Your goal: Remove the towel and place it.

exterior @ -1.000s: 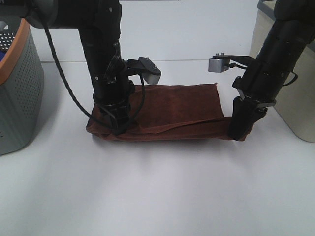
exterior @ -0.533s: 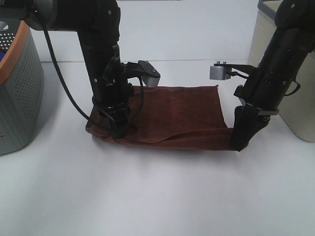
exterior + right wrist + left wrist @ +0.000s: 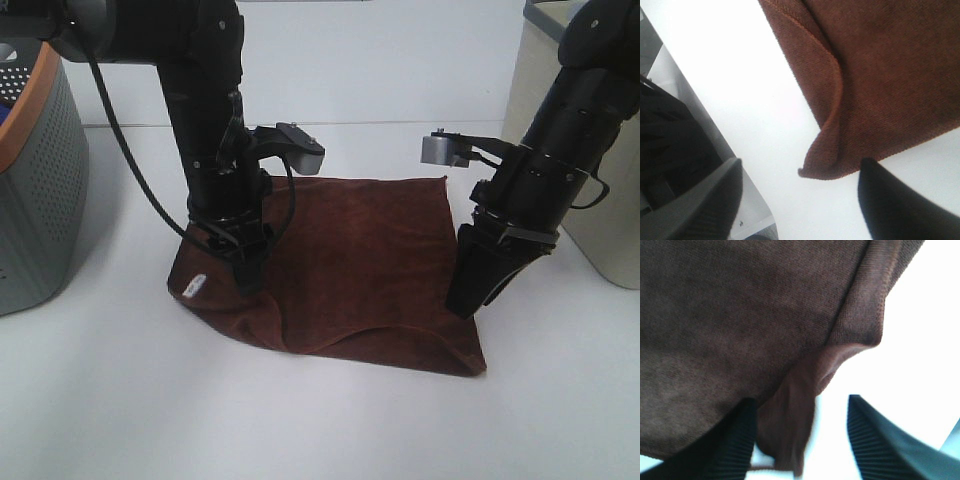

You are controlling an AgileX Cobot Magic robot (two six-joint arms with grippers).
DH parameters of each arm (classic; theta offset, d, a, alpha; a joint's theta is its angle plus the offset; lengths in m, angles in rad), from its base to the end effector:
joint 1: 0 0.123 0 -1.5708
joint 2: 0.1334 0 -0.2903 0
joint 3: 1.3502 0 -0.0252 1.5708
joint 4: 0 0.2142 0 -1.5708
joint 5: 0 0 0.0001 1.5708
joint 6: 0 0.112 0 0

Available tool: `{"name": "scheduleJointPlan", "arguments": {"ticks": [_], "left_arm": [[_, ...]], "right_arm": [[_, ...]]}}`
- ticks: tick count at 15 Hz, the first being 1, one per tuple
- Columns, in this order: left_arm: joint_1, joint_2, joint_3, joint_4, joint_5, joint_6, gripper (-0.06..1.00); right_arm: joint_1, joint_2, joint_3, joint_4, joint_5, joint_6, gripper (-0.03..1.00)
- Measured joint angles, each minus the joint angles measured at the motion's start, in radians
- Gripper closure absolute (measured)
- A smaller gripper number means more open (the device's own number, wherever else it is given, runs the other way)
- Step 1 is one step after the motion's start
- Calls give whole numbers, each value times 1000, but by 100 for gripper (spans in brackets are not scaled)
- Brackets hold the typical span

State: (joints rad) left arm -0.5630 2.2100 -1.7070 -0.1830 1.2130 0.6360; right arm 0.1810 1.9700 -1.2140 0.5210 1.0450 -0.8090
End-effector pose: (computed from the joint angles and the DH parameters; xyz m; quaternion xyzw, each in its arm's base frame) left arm 0.3305 -0.2312 0.1572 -0.5332 -0.8413 0.0856 0.0258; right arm 0.3090 0.1056 0.1593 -0.3304 0.9169 0.2239 0.0001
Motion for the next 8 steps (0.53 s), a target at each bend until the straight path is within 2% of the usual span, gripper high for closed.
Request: {"name": "scheduleJointPlan", "arguments": {"ticks": [2, 3, 6, 8], "left_arm": [[0, 0, 4, 3, 2, -31, 27], [0, 0, 4, 4, 2, -52, 25], [0, 0, 4, 8, 2, -107, 24], [0, -2, 4, 10, 2, -118, 24]], "right_arm": [[0, 0, 0, -3, -16, 44, 22], [0, 0, 0, -3, -16, 51, 19], [0, -27, 0, -5, -12, 113, 16], [0, -65, -13, -24, 29, 169, 15]]}}
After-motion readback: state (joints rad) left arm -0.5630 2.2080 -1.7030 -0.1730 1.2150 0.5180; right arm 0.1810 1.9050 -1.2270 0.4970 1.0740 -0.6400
